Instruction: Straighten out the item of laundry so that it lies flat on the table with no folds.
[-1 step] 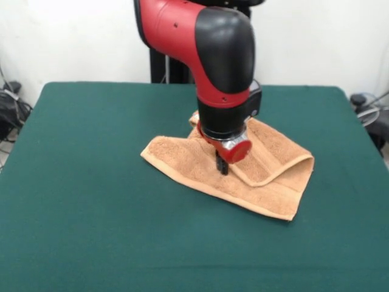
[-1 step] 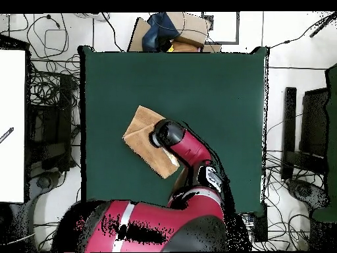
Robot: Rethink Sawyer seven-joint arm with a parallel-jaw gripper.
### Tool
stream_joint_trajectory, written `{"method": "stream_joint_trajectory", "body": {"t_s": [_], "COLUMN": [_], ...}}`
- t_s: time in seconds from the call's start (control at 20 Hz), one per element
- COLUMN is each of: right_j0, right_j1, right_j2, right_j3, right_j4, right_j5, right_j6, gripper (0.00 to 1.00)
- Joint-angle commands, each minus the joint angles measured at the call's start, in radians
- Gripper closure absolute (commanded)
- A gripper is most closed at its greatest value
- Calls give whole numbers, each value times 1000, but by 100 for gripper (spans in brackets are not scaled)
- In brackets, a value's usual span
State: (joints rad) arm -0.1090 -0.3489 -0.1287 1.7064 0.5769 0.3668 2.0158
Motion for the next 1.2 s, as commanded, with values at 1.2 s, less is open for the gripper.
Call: {"method": "stream_joint_trajectory", "body": {"t_s": [1.2], "right_j0": [70], "right_j1": [29], "right_j2": [118], "right_j3": [-29], "right_j4": [196], "right_j5": [88], "right_j6": [328], "gripper": [100]}}
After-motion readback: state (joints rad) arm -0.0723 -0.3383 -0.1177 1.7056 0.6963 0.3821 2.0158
